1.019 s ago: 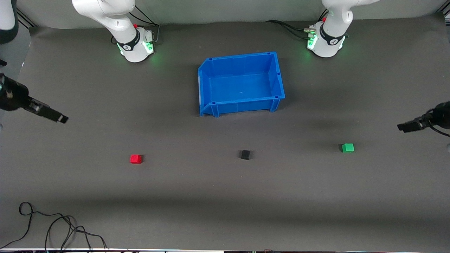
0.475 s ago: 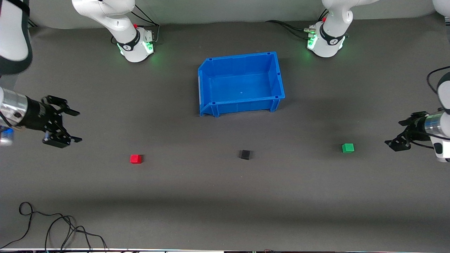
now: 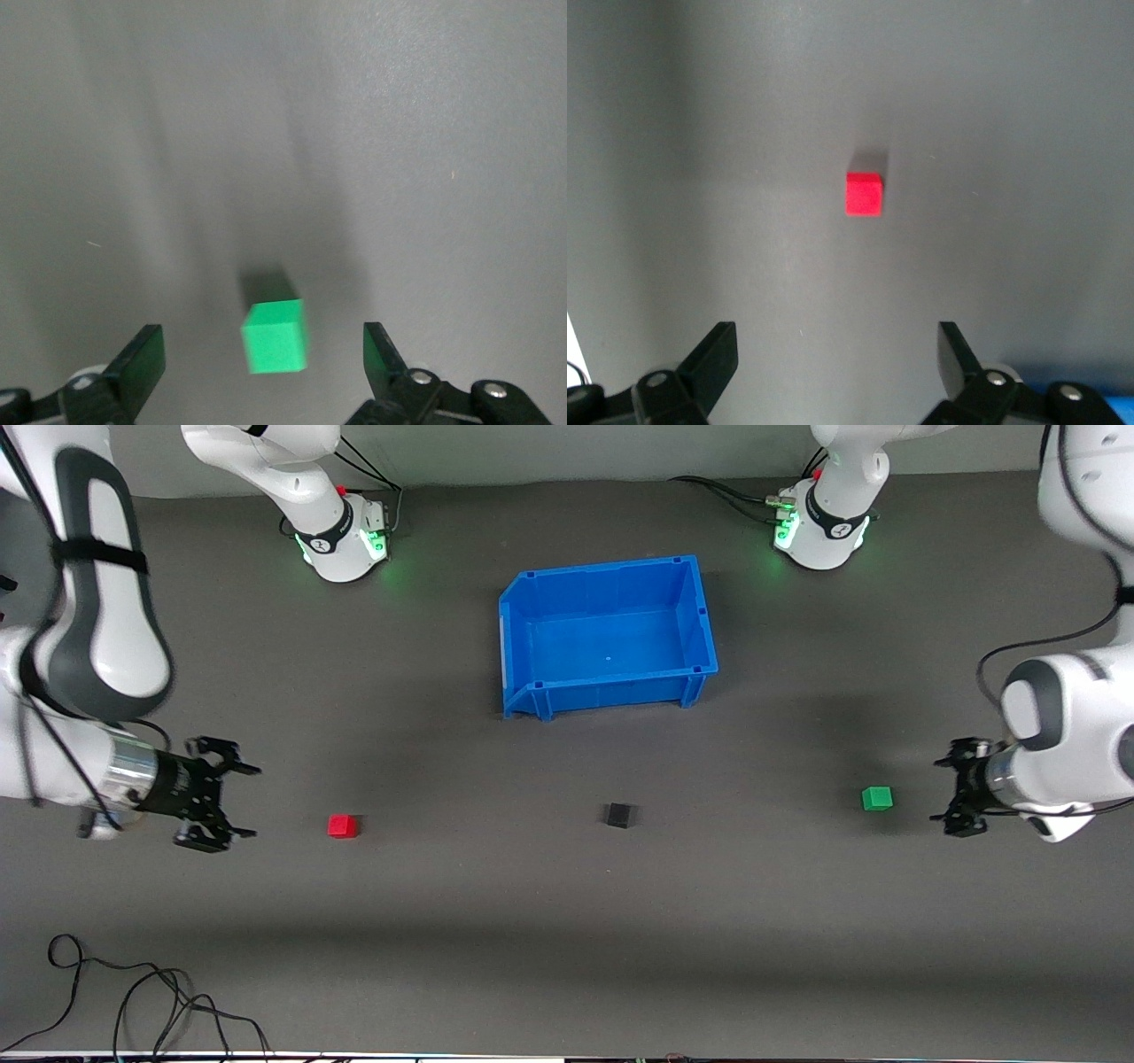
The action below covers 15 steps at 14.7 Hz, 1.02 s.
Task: Attach green and red cubes to black cube
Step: 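Lower the right gripper to the red cube while the left gripper reaches the green cube, then close the right gripper on the red cube while the left gripper grips green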
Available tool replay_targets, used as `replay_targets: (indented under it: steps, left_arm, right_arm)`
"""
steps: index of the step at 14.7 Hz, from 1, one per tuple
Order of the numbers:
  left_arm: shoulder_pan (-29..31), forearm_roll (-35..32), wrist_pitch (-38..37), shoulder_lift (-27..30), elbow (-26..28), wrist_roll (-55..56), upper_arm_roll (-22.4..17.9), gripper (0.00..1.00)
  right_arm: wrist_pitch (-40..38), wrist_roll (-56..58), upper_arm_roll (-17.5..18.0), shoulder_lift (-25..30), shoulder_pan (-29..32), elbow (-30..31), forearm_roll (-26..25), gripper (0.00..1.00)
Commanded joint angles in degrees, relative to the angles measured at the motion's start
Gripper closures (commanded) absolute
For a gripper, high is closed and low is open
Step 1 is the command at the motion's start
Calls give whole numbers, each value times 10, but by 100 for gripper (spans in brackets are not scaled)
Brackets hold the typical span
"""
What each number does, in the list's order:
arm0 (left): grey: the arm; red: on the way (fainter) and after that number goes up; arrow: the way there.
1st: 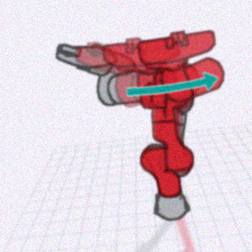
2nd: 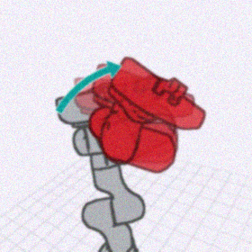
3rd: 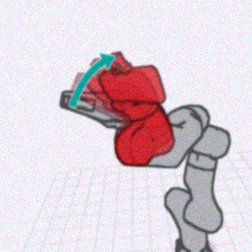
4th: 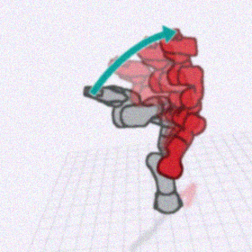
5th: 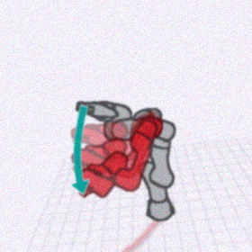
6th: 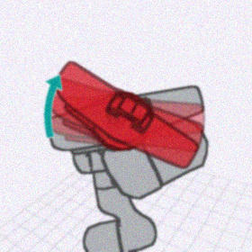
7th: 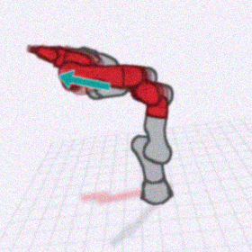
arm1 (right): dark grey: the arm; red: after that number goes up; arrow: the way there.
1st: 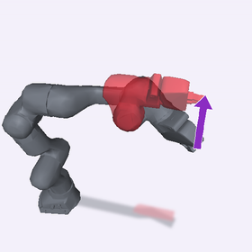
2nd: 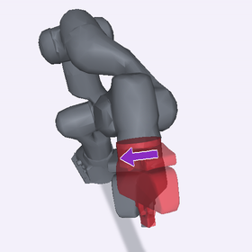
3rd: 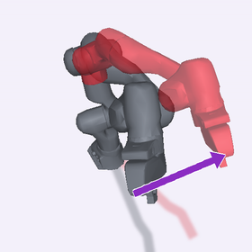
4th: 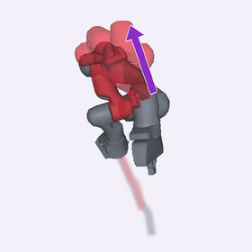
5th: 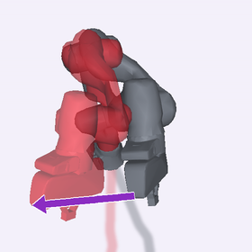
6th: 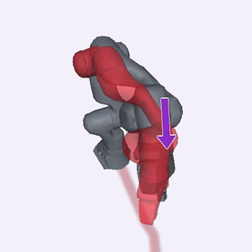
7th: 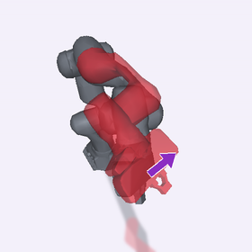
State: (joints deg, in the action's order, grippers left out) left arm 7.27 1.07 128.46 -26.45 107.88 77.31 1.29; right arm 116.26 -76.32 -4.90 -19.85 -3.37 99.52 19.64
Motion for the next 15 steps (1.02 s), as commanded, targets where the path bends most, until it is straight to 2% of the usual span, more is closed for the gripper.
replay_targets:
  steps: [1, 5, 10, 15]
  left_arm:
    - [-15, 3, 93, 10, 78, 65, -4, 7]
    - [-17, 3, 125, -4, 89, 60, -4, 10]
    - [-18, 4, 134, -9, 92, 61, -2, 18]
    - [-18, 4, 167, -16, 108, 60, -2, 19]
  right_arm:
    - [79, 69, -4, -18, -6, 64, 48, 0]
    - [122, 179, -5, -87, -5, 75, 155, 0]
    - [173, 183, -5, -124, -5, 81, 203, 0]
    - [190, 188, -5, -155, -5, 78, 210, 0]
